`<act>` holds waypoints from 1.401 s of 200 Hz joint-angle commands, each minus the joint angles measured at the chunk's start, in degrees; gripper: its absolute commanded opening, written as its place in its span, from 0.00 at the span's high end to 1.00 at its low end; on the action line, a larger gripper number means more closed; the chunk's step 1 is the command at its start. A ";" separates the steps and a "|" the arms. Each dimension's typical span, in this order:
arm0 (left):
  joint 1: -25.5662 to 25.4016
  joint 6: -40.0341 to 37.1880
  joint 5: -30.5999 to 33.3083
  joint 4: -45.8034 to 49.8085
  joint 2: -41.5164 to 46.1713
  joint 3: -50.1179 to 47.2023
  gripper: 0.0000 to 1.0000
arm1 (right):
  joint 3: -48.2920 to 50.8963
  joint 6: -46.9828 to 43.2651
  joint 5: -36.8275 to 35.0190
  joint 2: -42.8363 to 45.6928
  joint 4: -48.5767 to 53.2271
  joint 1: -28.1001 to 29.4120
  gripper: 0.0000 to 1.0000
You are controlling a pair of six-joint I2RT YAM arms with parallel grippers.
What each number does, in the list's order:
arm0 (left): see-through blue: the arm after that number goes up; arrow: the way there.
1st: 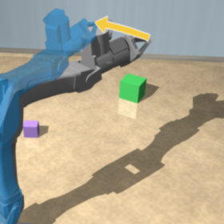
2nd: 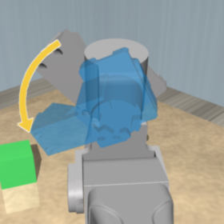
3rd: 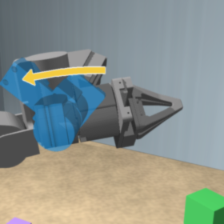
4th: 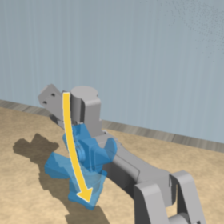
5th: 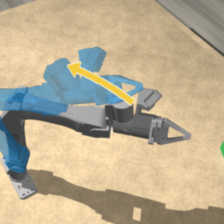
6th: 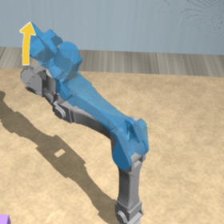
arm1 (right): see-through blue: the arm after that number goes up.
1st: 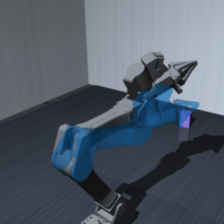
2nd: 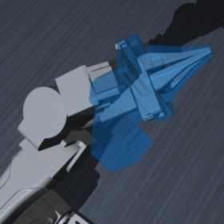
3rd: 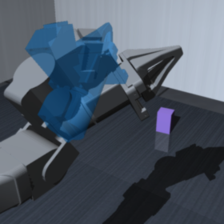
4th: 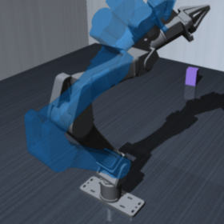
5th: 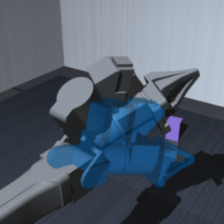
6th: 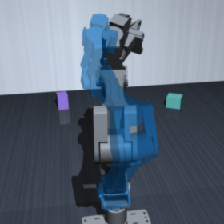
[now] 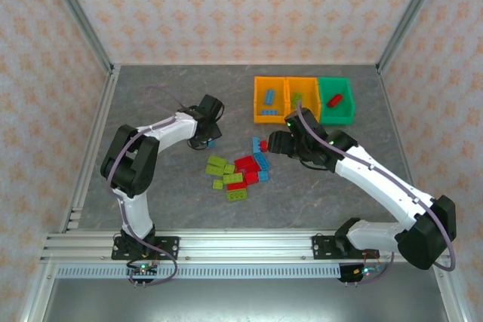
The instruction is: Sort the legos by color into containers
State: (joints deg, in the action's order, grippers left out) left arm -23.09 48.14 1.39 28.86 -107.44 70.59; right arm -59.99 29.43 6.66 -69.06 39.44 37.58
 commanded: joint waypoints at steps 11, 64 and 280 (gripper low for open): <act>0.15 -1.60 0.54 0.41 -0.87 -1.26 0.45 | 0.01 0.20 -0.77 0.91 1.21 0.14 0.23; 0.15 -4.69 -0.90 0.62 2.28 -3.28 0.68 | -0.18 1.40 0.50 3.53 0.64 0.20 0.23; -14.35 -23.95 2.25 14.64 -32.54 71.74 0.41 | 3.36 7.08 -7.26 15.37 4.59 0.21 0.20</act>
State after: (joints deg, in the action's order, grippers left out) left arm -37.60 25.61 3.44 40.51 -142.67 138.67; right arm -58.00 34.74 2.26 -55.51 41.58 37.58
